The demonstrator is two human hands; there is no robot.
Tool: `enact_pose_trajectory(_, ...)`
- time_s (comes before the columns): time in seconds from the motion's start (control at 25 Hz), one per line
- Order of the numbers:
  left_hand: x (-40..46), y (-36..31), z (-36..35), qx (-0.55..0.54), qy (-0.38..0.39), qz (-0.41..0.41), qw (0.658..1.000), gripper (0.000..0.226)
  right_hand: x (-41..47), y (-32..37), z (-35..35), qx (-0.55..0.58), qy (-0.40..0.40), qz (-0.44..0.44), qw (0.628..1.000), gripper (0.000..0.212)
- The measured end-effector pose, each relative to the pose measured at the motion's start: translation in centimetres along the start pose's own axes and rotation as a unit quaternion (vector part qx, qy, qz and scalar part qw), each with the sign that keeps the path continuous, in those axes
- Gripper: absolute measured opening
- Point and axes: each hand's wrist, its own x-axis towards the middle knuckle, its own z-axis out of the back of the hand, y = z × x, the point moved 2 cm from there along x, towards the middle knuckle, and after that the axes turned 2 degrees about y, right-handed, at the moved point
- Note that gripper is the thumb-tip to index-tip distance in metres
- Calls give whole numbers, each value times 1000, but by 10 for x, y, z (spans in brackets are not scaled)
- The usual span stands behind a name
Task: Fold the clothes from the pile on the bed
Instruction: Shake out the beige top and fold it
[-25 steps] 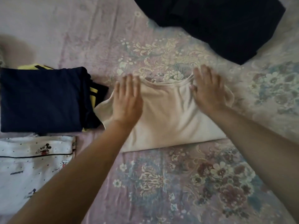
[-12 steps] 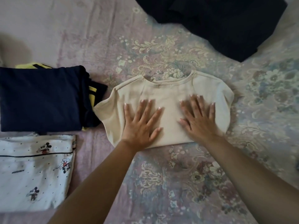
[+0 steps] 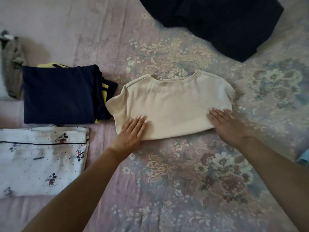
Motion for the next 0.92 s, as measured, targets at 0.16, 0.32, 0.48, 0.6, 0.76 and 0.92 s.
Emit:
enact_pose_trajectory(0.16,-12,-4,26,-6,14,-3,1000,54,-27,0,31,14,5,21,1000,64)
enact_pose_trajectory(0.32,-49,-23,82,-182,87,18,979,54,-73,14,82,131,184,-7,974,55)
enact_pose_trajectory(0.48,-66,-32,166,-324,309,118,886,14,-116,18,130,243,333,-83,907,17)
enact_pose_trajectory(0.6,-62,-23,202,-361,346,126,857,11,-120,7,153,261,349,-61,898,8)
enact_pose_trajectory(0.76,-38,0,185,-387,249,230,858,17,-91,-6,157,264,317,-113,904,26)
enact_pose_trajectory(0.92,-10,11,125,-344,149,328,867,14,-50,-12,113,294,177,-237,909,11)
